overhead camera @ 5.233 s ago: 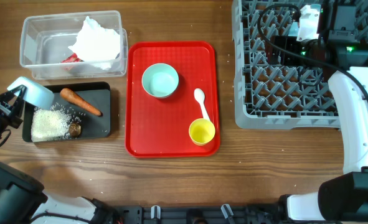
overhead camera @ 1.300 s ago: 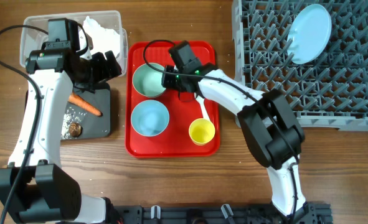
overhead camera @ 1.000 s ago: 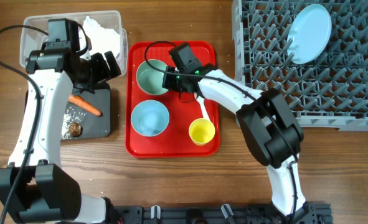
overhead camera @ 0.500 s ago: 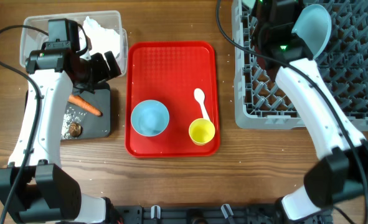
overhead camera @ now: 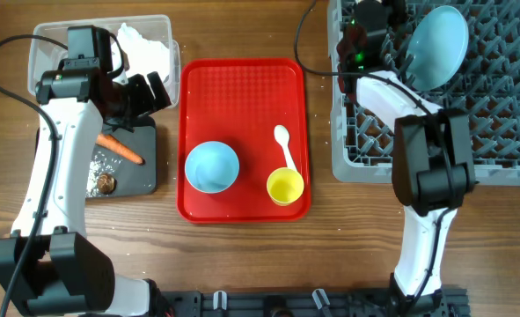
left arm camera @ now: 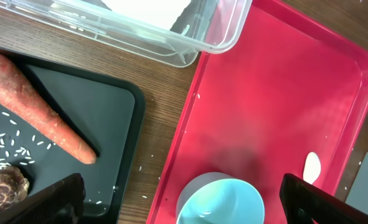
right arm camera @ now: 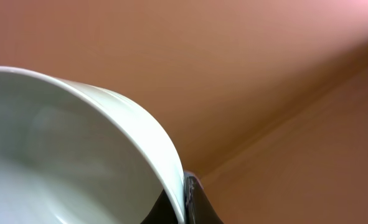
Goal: Sort waste into correct bins and load items into the dishwasher rack
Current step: 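Carry the green bowl with the right gripper and place it in the dish rack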
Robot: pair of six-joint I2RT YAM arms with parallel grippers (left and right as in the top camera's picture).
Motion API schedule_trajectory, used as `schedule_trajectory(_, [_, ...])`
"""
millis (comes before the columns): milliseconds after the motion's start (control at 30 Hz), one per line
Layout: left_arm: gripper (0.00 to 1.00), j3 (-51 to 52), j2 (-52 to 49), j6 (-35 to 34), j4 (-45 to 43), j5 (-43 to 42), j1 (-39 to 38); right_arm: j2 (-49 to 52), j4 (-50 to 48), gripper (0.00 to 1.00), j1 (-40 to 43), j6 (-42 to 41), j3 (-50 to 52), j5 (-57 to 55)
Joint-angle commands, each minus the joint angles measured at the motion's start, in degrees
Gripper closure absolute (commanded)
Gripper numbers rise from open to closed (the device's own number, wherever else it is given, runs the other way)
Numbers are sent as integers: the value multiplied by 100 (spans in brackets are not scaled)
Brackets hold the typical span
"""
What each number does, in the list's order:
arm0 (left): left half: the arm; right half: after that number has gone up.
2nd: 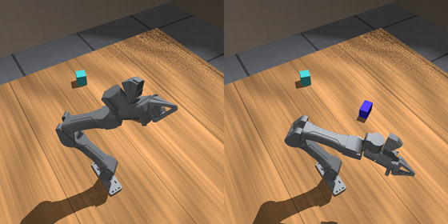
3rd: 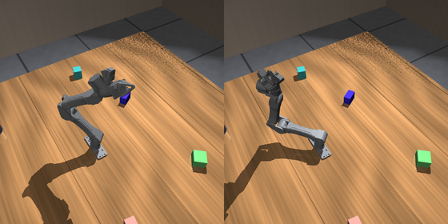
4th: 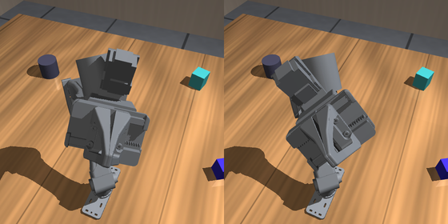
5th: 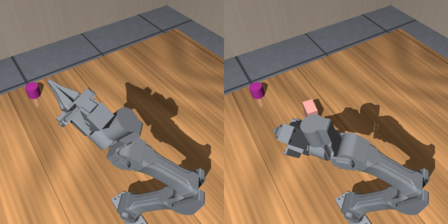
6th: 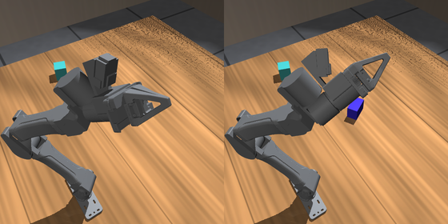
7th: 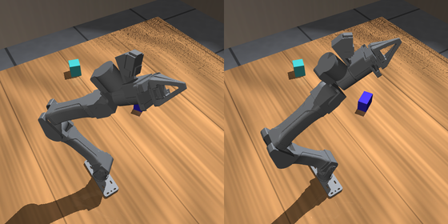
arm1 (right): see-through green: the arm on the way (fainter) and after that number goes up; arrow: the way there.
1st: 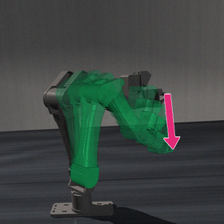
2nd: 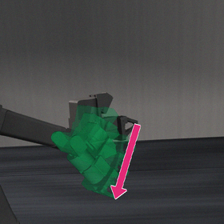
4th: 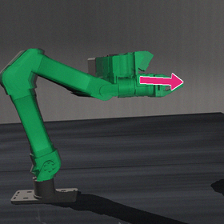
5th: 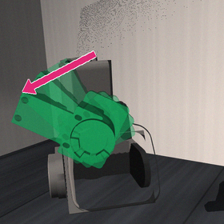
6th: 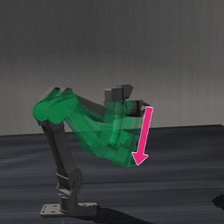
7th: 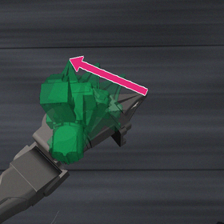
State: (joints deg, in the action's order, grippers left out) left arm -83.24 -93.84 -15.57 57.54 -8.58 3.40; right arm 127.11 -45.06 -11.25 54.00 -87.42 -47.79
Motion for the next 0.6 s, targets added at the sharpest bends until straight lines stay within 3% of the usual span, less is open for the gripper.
schedule_trajectory(0, [0,-109,85,-9,-4,35,37,107,72,96,267,-772,-37,140])
schedule_trajectory(200, [0,-109,85,-9,-4,35,37,107,868,96,476,-2114,-37,632])
schedule_trajectory(567, [0,-109,85,-9,-4,35,37,205,1355,96,533,-3217,-33,1029])
